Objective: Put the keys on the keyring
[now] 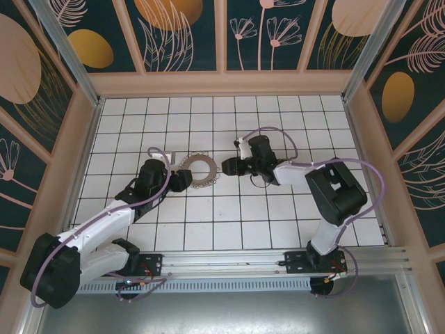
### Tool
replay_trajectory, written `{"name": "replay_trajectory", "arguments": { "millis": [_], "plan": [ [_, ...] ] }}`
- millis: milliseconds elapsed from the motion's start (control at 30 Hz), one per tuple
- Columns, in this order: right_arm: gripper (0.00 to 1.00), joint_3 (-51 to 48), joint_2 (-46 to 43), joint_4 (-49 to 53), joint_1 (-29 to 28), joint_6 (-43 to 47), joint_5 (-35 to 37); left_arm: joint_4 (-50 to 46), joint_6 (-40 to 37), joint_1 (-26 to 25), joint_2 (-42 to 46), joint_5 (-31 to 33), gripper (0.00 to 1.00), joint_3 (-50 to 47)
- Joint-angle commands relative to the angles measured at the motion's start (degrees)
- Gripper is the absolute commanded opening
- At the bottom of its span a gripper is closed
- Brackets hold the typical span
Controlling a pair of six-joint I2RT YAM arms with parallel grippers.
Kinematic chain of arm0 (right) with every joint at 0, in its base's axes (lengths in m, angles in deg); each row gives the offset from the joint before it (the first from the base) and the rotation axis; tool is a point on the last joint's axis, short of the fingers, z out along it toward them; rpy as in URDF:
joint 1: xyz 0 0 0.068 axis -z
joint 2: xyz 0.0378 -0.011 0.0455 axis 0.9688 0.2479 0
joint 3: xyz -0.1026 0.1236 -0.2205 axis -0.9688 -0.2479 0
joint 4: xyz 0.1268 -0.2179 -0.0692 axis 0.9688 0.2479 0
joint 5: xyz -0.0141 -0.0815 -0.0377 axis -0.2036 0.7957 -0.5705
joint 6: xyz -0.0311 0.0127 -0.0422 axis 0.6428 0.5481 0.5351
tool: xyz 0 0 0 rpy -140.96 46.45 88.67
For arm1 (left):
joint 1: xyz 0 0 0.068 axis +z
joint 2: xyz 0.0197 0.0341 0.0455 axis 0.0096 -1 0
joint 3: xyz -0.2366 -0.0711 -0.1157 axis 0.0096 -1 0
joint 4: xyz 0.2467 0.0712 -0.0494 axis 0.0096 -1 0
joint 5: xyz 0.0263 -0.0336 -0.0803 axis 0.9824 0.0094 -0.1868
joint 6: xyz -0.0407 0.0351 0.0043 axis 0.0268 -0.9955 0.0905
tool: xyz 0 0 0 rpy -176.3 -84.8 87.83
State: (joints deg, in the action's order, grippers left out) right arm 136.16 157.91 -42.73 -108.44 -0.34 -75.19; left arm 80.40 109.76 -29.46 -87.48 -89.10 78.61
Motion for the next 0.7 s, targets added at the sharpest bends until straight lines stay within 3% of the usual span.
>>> {"name": "replay_trajectory", "arguments": {
  "millis": [0,367,667],
  "plan": [
    [0.50,3.6,3.2,1.5,-0.6,-1.0,-0.2,4.3,-0.9,-0.2,-0.5,-0.1,0.53,-0.7],
    [0.36,9.0,9.4,5.0,-2.2,-1.8,0.6,6.5,-3.5,-0.2,-6.0,0.3,0.48,0.7],
    [0.33,10.8,12.4,5.3,-2.4,-1.8,0.2,6.4,-4.3,-0.3,-6.8,2.4,0.47,-0.3]
  ]
}}
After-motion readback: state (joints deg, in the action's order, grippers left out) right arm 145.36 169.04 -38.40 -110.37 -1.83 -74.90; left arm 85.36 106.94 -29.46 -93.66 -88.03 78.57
